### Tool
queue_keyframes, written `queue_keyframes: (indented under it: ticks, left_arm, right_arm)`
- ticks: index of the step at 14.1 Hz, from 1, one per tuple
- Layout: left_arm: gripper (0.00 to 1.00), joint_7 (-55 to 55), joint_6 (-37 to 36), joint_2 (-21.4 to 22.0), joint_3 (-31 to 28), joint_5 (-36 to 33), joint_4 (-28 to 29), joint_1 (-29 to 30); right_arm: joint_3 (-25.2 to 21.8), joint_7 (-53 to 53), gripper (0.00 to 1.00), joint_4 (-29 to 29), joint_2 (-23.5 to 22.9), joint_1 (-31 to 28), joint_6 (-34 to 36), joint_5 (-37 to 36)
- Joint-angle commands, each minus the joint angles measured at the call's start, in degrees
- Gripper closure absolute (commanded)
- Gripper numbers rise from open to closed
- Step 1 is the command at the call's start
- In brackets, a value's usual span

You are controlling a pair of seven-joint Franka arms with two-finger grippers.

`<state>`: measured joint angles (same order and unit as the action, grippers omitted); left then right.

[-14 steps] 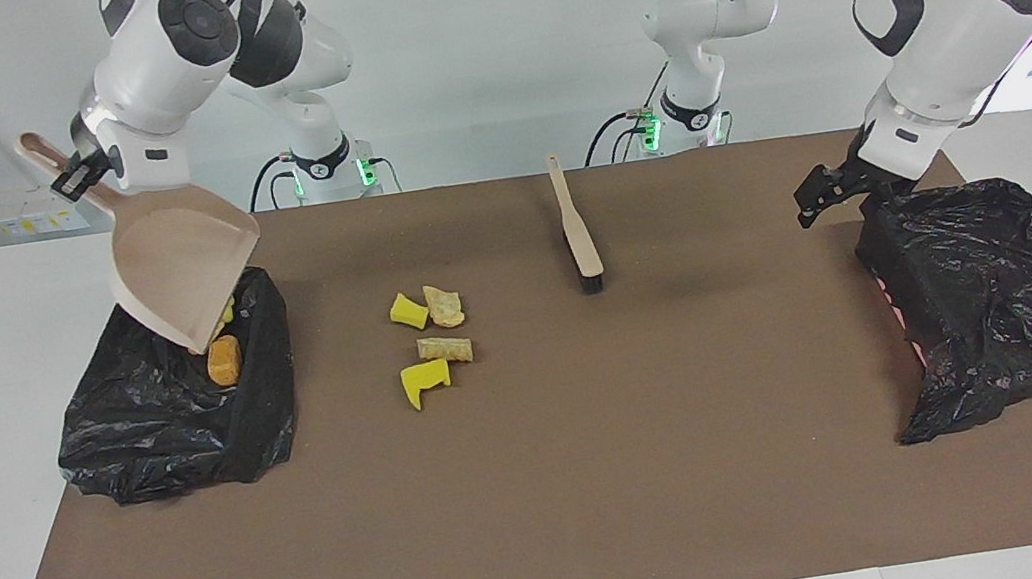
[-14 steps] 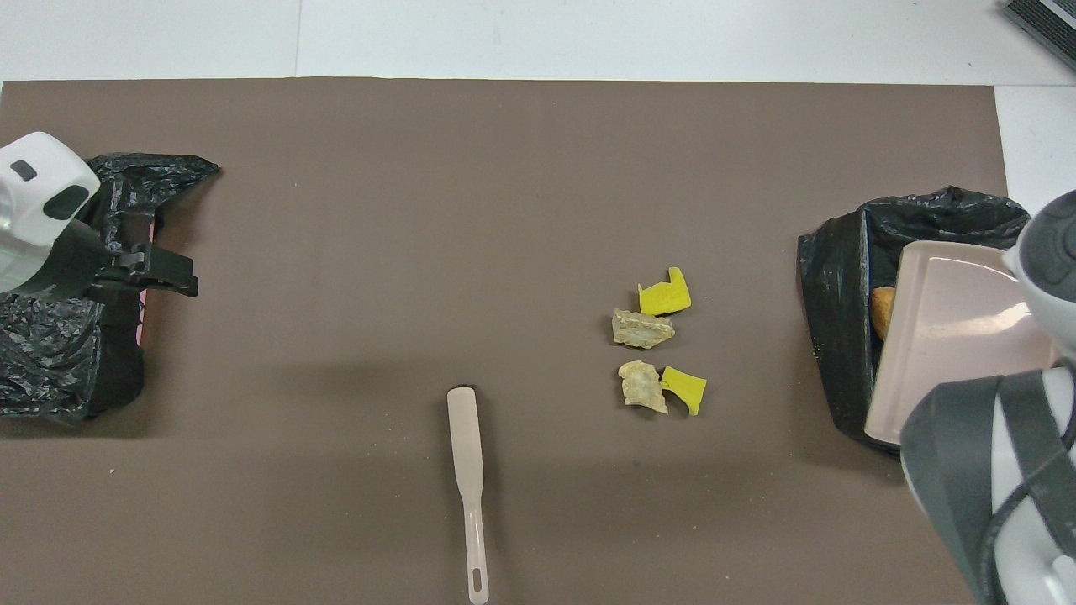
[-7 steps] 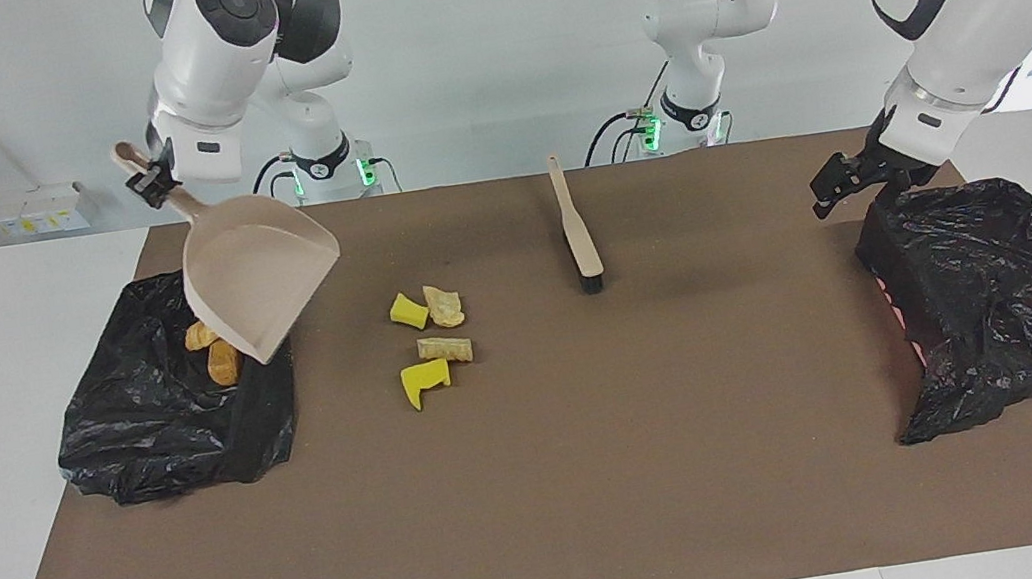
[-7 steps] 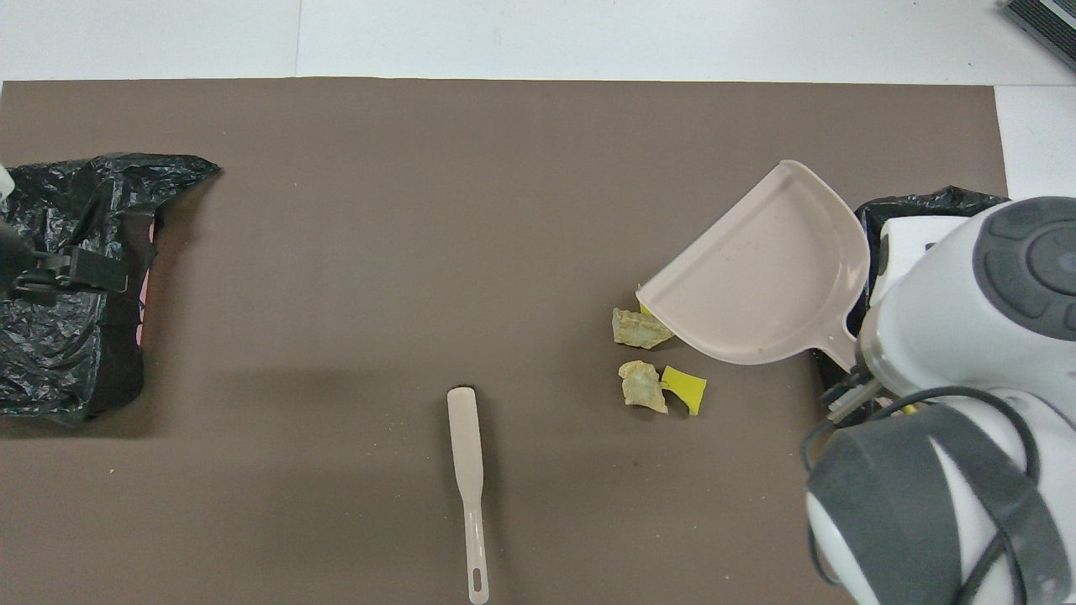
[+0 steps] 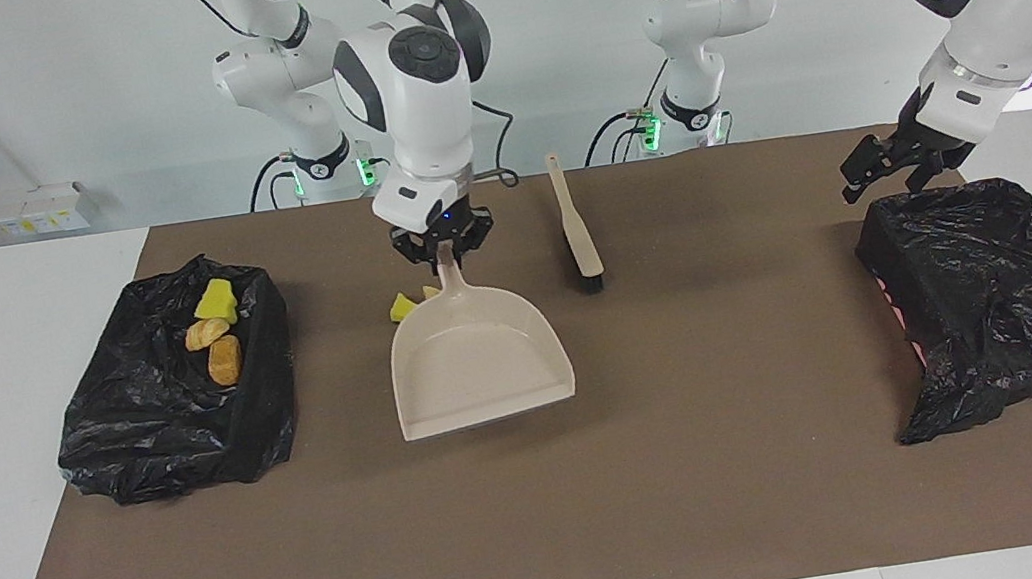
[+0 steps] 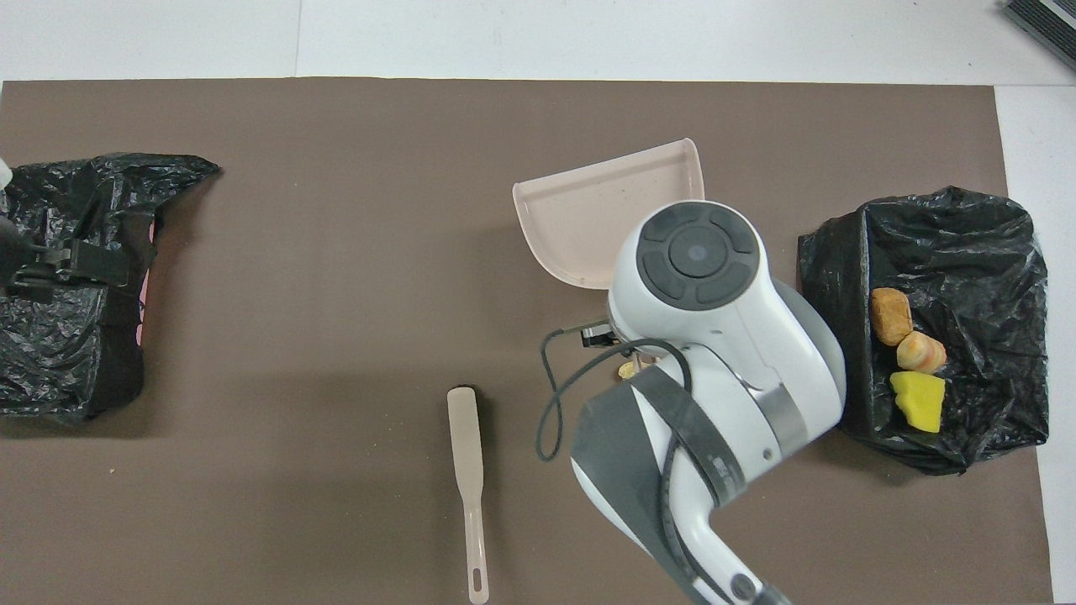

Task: Sweep and dump trash in bin
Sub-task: 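Bring the emptied dustpan back to the table center with the right gripper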

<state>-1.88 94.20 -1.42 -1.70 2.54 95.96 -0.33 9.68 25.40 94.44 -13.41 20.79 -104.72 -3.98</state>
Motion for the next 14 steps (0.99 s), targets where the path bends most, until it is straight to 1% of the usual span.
queue_keyframes:
  ticks: [1, 2, 4, 5, 6, 8, 10, 12, 13, 14]
  left_arm:
    - [0.0, 0.8, -1.6, 1.1, 0.4, -2.8, -0.9, -1.9]
    - [0.0, 1.1, -2.0, 1.1, 0.4, -2.8, -1.0, -1.9]
    - [0.0, 1.1, -1.8, 1.1, 0.4, -2.8, -1.0, -1.8]
    - [0.0, 1.1, -1.8, 1.1, 0.4, -2.7, -1.0, -1.8]
    - [0.0, 1.2, -1.7, 1.1, 0.4, -2.7, -1.0, -1.7]
    - [0.0, 1.3, -1.6, 1.1, 0.4, -2.7, -1.0, -1.8]
    - [0.0, 0.7, -0.9, 0.9, 0.4, -2.7, -1.3, -2.0]
    - [0.0, 0.8, -1.8, 1.1, 0.5, -2.4, -0.9, -2.0]
    - [0.0, 0.8, -1.8, 1.2, 0.5, -2.3, -0.5, -2.0]
    - [0.0, 0.7, -1.8, 1.8, 0.5, -2.3, -0.2, -2.7]
  right_arm:
    - [-0.1, 7.5, 1.0, -12.9, -10.6, 2.5, -1.4, 2.6]
    - [0.2, 8.4, 1.0, -13.9, -12.8, 2.9, -3.4, 2.9]
    - [0.6, 11.1, 1.0, -16.3, -18.3, 5.5, -10.5, 3.0]
    - [0.6, 12.4, 1.0, -18.4, -21.4, 6.3, -12.3, 2.9]
    - [0.5, 12.5, 1.0, -19.3, -23.0, 7.0, -13.6, 2.9]
    - [0.6, 12.5, 1.0, -19.0, -24.1, 7.2, -15.2, 3.0]
    - [0.5, 12.7, 1.0, -18.6, -26.2, 8.9, -18.1, 2.9]
    - [0.5, 13.1, 1.0, -18.5, -26.9, 8.9, -18.9, 2.6]
    - [0.5, 13.2, 0.9, -18.5, -26.9, 8.9, -18.7, 2.4]
    - [0.5, 12.3, 0.29, -18.5, -26.5, 9.0, -18.5, 2.0]
